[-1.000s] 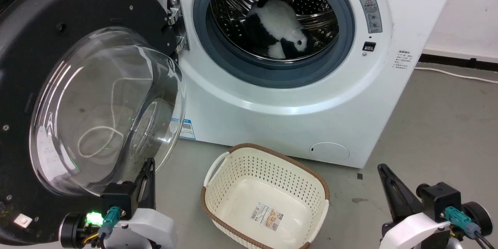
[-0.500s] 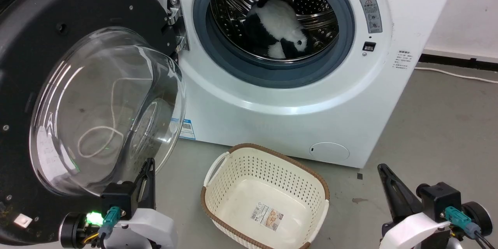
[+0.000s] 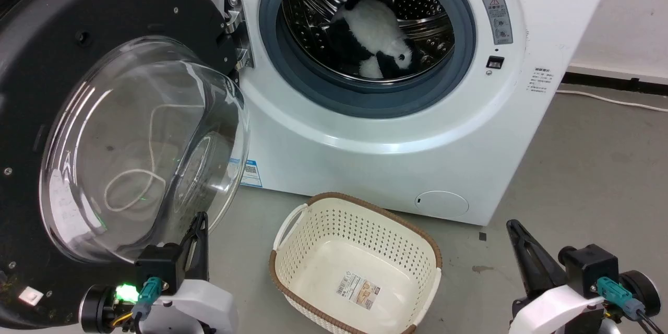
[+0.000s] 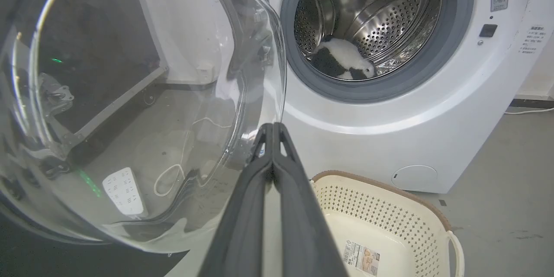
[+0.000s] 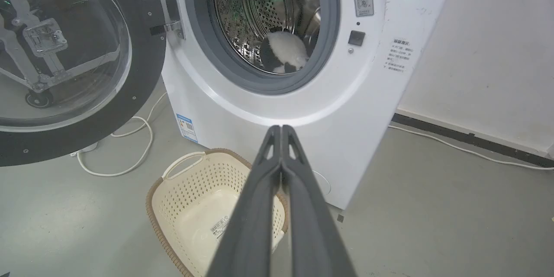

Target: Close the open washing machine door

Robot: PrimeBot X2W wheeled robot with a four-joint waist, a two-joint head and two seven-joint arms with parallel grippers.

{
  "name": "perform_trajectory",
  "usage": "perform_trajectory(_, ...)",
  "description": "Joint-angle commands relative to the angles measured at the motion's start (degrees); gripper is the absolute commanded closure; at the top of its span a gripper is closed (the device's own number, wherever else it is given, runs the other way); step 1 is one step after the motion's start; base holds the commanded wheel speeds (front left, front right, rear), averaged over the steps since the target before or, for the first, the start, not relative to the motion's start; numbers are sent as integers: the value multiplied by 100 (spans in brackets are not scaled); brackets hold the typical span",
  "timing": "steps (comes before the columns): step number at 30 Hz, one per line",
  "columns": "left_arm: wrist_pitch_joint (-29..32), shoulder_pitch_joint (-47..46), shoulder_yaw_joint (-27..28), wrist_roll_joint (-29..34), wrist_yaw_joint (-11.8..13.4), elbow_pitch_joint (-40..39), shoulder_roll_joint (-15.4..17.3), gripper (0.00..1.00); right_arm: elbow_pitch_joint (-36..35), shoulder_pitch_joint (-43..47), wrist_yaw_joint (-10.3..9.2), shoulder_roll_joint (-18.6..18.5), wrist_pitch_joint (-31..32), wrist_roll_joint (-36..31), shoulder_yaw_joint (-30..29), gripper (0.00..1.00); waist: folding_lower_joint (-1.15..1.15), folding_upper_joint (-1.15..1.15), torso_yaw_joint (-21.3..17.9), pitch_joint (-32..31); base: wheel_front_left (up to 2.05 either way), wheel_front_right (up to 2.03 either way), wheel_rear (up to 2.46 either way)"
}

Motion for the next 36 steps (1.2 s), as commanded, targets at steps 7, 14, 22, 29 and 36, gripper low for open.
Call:
perform_trajectory(7, 2, 80, 10, 16, 17, -25, -6, 100, -27, -71, 5, -3, 4, -42, -2, 100, 0, 0, 0, 0, 0, 0, 0)
perform_trajectory(14, -9, 0, -13, -17, 1, 9, 0, 0, 11, 7, 0, 0, -10, 19, 4, 0, 0, 0, 0, 0, 0, 0, 0)
perform_trajectory(22, -105, -1, -93, -151, 10, 90, 0, 0, 79, 43, 0, 0, -107, 138, 16, 0, 0, 0, 1, -2, 0, 0, 0)
perform_trajectory(29, -190, -15, -158, -260, 16, 169, -1, 0, 118, 78, 1, 0, -190, 245, 24, 0, 0, 0, -1, -2, 0, 0, 0)
perform_trajectory(36, -274, -29, -222, -367, 20, 239, -1, 0, 164, 107, 1, 0, -274, 360, 37, 0, 0, 0, 3, -4, 0, 0, 0)
